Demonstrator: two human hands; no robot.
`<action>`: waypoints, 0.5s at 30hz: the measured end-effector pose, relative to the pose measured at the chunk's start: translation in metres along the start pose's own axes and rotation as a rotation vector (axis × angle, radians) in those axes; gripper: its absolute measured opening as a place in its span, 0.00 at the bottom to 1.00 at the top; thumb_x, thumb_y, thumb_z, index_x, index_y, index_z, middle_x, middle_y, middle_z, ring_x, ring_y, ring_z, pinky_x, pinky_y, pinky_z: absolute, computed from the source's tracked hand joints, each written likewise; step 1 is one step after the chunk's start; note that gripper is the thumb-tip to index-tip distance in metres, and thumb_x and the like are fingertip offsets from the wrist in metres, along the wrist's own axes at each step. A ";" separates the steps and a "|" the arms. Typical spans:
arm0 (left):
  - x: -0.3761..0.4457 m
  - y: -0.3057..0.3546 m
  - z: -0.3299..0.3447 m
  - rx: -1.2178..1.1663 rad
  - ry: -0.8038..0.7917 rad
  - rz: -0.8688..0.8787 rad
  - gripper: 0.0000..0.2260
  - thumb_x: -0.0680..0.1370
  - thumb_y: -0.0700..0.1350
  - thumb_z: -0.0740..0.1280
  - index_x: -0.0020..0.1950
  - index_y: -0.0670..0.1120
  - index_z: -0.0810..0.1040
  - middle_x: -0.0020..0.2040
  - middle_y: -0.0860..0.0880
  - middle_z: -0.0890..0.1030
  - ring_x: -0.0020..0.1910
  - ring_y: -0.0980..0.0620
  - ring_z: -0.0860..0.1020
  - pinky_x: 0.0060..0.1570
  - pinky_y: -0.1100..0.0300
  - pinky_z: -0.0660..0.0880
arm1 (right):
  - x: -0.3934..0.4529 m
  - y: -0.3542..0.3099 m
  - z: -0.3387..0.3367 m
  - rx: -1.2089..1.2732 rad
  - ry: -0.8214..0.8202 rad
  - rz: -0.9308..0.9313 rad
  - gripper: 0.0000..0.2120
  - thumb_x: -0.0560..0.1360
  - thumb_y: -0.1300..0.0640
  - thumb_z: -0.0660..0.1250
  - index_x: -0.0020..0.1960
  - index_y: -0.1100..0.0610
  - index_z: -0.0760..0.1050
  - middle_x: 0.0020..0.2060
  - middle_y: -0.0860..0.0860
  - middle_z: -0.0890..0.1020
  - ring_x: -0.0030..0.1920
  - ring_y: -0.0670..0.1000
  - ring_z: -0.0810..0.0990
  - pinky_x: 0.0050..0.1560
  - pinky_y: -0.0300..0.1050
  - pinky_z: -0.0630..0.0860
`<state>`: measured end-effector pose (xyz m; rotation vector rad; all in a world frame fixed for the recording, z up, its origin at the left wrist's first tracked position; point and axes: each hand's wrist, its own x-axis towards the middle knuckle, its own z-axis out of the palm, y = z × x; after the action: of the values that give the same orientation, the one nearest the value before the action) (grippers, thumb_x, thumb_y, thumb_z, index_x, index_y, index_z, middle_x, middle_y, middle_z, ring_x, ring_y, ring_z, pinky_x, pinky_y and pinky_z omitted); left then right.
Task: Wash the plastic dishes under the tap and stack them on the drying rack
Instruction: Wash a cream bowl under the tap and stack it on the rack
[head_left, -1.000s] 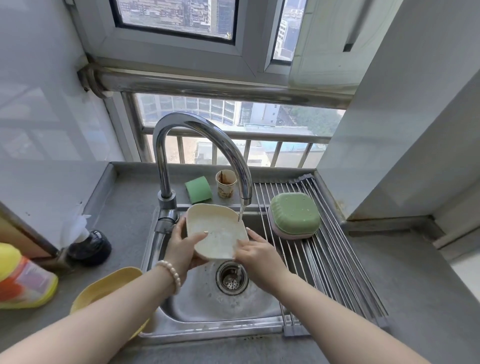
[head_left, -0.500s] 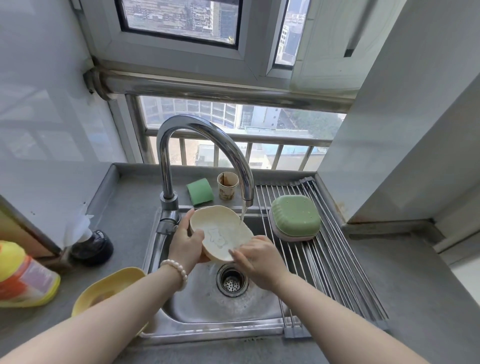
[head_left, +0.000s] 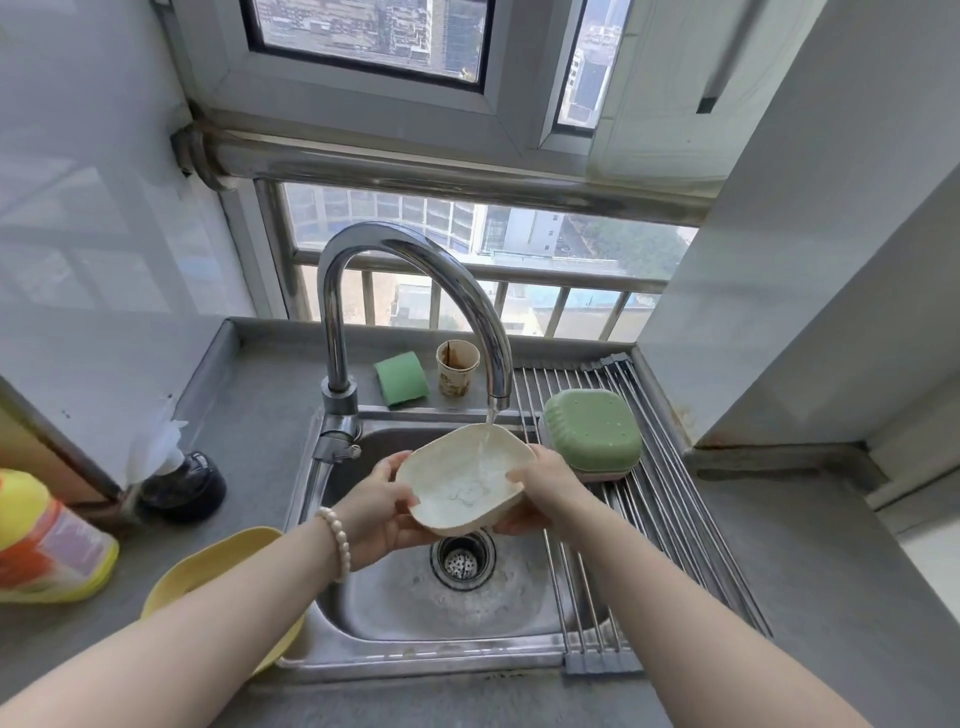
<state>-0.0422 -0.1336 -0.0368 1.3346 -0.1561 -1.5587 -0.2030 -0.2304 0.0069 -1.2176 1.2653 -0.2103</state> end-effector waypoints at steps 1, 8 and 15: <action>0.002 -0.004 0.002 -0.010 -0.005 -0.009 0.29 0.74 0.25 0.51 0.69 0.51 0.63 0.61 0.40 0.71 0.44 0.39 0.80 0.33 0.44 0.81 | -0.001 -0.001 -0.001 -0.042 0.013 -0.022 0.16 0.75 0.69 0.51 0.58 0.57 0.69 0.44 0.60 0.79 0.30 0.59 0.80 0.27 0.54 0.80; 0.011 -0.007 0.020 0.323 0.142 0.358 0.35 0.69 0.23 0.62 0.64 0.57 0.64 0.56 0.48 0.71 0.54 0.44 0.74 0.31 0.50 0.80 | 0.010 0.028 -0.011 0.077 0.121 -0.266 0.25 0.72 0.75 0.59 0.60 0.50 0.72 0.49 0.51 0.77 0.50 0.57 0.77 0.38 0.56 0.81; 0.006 0.024 0.023 0.773 0.188 0.371 0.38 0.70 0.28 0.63 0.74 0.56 0.60 0.47 0.41 0.78 0.39 0.42 0.81 0.30 0.51 0.80 | 0.023 0.054 0.006 0.277 0.148 -0.017 0.07 0.77 0.65 0.63 0.52 0.58 0.76 0.39 0.56 0.81 0.29 0.52 0.79 0.21 0.40 0.74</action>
<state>-0.0447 -0.1599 -0.0160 1.8969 -0.9044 -1.0711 -0.2150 -0.2213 -0.0499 -0.9883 1.3046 -0.4788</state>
